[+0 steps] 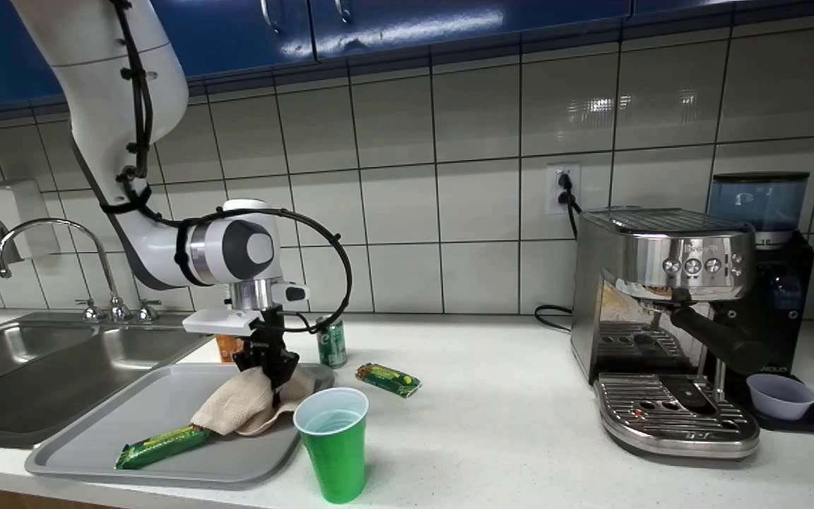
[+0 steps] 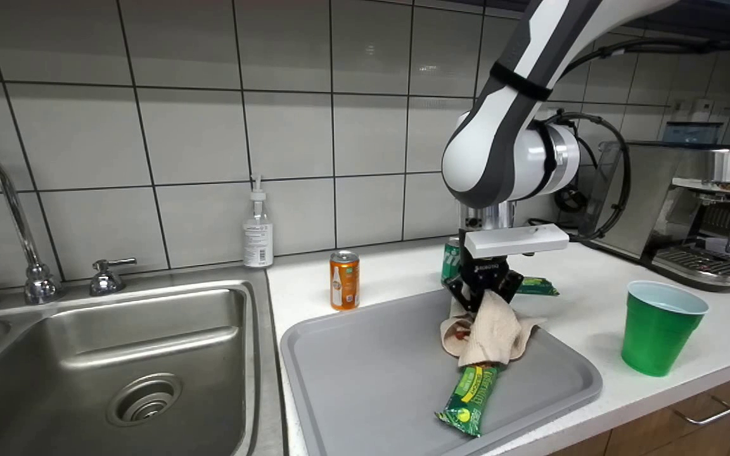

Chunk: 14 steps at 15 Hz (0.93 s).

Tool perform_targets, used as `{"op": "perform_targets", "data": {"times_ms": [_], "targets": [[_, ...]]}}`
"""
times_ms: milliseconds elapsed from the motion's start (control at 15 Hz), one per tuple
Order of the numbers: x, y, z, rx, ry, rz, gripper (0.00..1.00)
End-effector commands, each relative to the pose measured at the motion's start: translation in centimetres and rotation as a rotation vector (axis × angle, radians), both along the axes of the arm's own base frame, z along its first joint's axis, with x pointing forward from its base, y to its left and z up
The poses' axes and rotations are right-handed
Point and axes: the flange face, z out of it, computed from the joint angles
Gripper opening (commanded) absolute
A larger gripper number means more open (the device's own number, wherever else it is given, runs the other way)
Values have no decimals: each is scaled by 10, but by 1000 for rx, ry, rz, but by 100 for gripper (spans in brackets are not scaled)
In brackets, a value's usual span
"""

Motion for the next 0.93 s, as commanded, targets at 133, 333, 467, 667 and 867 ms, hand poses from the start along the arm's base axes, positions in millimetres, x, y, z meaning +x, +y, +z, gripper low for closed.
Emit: {"op": "perform_targets", "data": {"times_ms": [133,333,467,667,867], "targets": [[0,4,7,-1,-13,-9,2],[1,5,13,7,-18,-5,3],[3,6,18,13,-25,-2,3],[4,8,27,24,-35,0,3],[9,12,37,35,-57,0,3]]}}
